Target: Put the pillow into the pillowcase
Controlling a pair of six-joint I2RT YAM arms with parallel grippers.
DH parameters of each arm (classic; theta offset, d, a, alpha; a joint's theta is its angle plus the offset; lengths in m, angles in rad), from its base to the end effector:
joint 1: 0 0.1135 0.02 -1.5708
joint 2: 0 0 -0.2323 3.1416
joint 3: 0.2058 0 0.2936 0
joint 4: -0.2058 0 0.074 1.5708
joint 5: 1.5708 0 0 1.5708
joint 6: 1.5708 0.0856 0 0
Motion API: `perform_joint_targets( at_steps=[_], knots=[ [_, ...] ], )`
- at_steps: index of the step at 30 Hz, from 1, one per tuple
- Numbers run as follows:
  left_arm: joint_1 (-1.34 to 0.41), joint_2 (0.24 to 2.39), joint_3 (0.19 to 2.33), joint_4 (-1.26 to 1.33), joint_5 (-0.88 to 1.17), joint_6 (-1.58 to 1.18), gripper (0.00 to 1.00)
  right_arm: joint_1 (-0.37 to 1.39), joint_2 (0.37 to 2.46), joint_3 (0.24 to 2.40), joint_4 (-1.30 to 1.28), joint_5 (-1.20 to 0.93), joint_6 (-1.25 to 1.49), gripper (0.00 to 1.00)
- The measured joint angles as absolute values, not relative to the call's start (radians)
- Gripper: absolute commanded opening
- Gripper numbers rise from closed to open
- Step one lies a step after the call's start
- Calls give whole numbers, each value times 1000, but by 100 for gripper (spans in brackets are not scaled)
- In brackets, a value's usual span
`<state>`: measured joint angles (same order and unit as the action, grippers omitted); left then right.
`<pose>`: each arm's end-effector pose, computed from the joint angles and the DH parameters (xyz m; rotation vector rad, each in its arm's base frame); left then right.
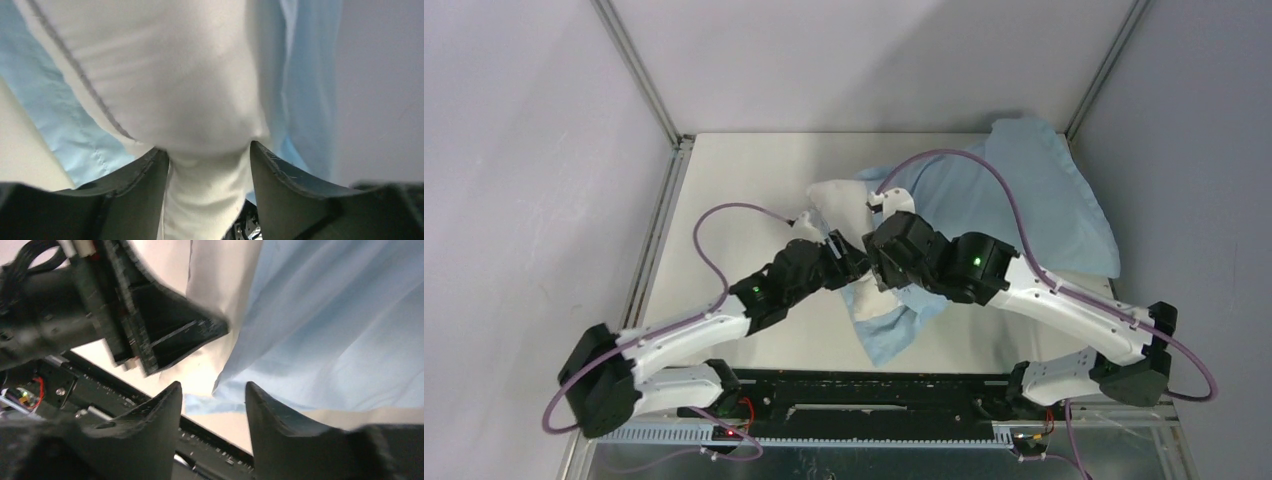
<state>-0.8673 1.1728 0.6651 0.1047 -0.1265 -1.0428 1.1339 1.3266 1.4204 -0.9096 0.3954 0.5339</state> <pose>0.2388 -0.2649 0.1780 -0.2775 2.1295 -1.0789 0.1776 0.3024 0.3141 -0.5117 2.2803 0.3705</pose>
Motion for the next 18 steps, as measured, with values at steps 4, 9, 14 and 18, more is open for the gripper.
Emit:
perform_joint_targets(
  at_steps=[4,9,14,18],
  knots=[
    [-853,1008,627,14,-175,-1039,70,1105,1402,1550,-927,417,466,75],
    [-709,817,531,-111,-190,-1037,74,1060,1571,1740,-916,448,360,83],
    [-484,707,477,-225,-146,-1002,77,1035,1796,1881,-923,505,269,97],
    [-353,689,476,-248,-78,-962,79,1027,1937,1927,-947,557,234,100]
  ],
)
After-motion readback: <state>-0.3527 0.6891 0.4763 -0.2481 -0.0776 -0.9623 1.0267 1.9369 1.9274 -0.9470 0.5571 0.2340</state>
